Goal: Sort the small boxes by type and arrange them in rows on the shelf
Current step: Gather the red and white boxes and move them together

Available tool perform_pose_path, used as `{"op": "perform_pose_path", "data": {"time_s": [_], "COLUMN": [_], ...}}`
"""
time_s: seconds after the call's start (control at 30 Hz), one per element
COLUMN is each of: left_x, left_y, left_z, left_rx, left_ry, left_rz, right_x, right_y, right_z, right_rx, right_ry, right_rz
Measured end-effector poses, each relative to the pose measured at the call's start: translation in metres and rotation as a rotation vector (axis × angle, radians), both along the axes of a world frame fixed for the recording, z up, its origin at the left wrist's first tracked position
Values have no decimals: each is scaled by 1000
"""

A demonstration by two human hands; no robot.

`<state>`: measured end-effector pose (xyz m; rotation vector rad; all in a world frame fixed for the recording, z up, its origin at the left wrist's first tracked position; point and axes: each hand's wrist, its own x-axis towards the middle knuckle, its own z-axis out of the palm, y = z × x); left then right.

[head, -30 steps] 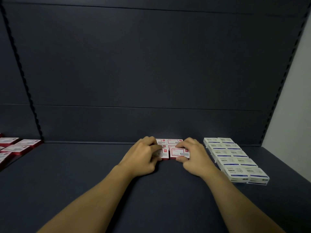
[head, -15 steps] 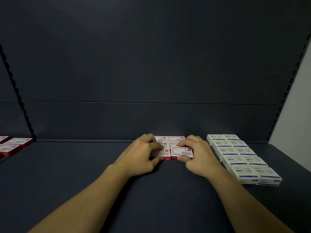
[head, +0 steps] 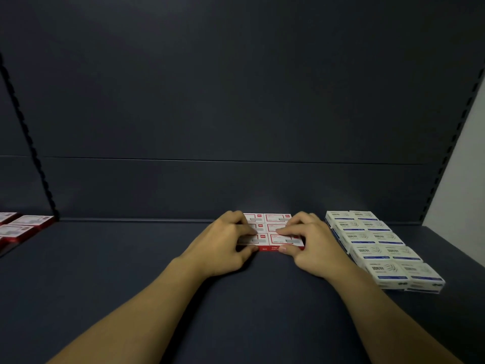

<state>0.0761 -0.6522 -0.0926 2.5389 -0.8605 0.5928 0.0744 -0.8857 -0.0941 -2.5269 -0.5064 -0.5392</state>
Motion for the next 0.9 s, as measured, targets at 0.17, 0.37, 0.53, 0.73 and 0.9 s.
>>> {"op": "perform_pose_path", "data": {"time_s": [0.17,0.37,0.53,0.73,0.9], "left_x": [1,1,-2,-6,-31], "left_y": [1,-2,-6,-16,-10], "left_z": [0,-1,-1,-2,3], "left_rx": [7,26,35,169,138], "left_ry": [4,4,-5,-61,-41], "left_rz": [-4,-9,-4,91,140], "right_x": [-1,-2,-1,-1,-18], "right_y": [0,0,-2,6,11], "right_z": [2,1,0,3,7], "right_rx": [13,7,-3,-73,-258], "right_ry": [8,6,1,28,-25], "right_rz": [21,31,29,-29,-81]}}
